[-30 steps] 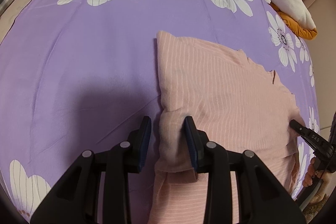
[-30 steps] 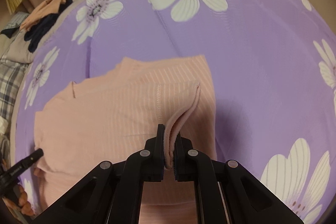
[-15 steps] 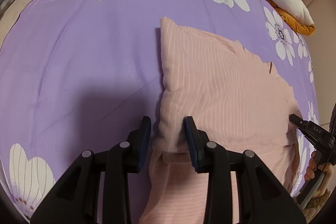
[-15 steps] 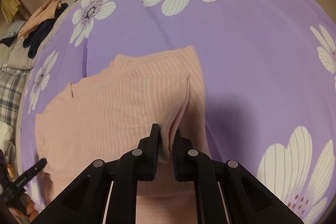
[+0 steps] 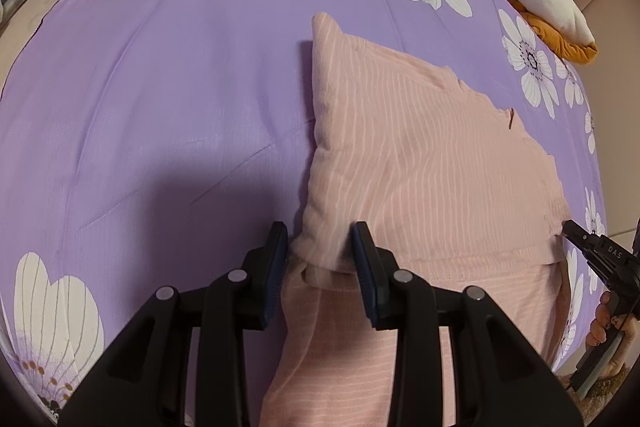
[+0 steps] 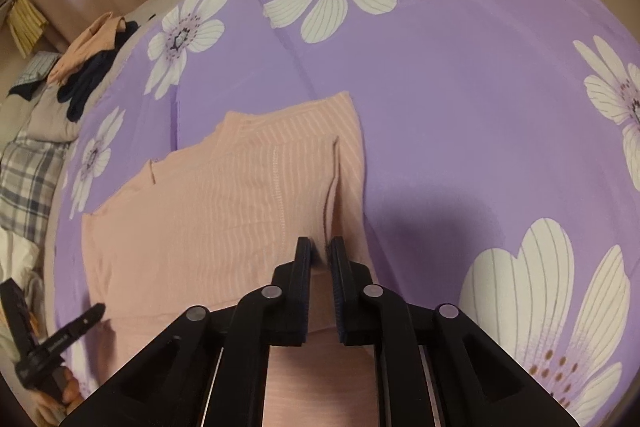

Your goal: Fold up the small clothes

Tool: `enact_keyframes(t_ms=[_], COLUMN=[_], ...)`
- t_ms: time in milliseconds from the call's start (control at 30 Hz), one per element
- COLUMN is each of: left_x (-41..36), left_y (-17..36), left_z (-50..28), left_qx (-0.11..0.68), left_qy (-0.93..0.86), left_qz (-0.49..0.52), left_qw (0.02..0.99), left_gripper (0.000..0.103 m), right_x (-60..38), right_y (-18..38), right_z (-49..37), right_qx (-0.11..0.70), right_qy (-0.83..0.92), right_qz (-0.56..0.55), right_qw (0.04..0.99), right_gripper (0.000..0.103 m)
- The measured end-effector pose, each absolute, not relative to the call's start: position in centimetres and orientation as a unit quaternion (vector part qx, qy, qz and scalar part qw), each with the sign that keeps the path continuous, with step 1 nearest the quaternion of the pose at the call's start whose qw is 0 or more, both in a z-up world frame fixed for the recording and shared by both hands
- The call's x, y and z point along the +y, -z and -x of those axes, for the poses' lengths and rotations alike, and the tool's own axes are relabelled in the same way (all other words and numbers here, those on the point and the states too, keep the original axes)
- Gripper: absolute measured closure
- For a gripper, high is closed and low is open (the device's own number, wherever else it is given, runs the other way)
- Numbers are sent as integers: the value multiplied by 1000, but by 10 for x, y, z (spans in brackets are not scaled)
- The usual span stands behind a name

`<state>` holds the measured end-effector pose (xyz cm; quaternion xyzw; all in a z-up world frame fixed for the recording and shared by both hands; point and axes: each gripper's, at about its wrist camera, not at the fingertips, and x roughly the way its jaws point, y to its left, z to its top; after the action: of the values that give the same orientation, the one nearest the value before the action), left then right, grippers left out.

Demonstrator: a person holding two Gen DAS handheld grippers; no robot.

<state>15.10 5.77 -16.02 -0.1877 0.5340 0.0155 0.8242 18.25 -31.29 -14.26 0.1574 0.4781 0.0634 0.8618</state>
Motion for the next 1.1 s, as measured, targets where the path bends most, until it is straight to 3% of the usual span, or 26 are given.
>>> enact_keyframes(t_ms=[333,633,1100], left_x=[56,54,54], left_y=[160,161,163], left_z=[-145,-145,-145], left_qx=[536,537,536], left_qy=[-10,-10,-10], left_qz=[189,182,180], left_qw=[822,824,825], left_gripper=[68,67,65], right_x=[-315,-312,-313], right_y=[119,157,163], right_z=[-167,-181,-179], right_qx=[441,491,489], right_qy=[-63,-37,-43], right_qz=[-151,-134,-134], right_qw=[882,860,861], right_gripper=[97,97,97])
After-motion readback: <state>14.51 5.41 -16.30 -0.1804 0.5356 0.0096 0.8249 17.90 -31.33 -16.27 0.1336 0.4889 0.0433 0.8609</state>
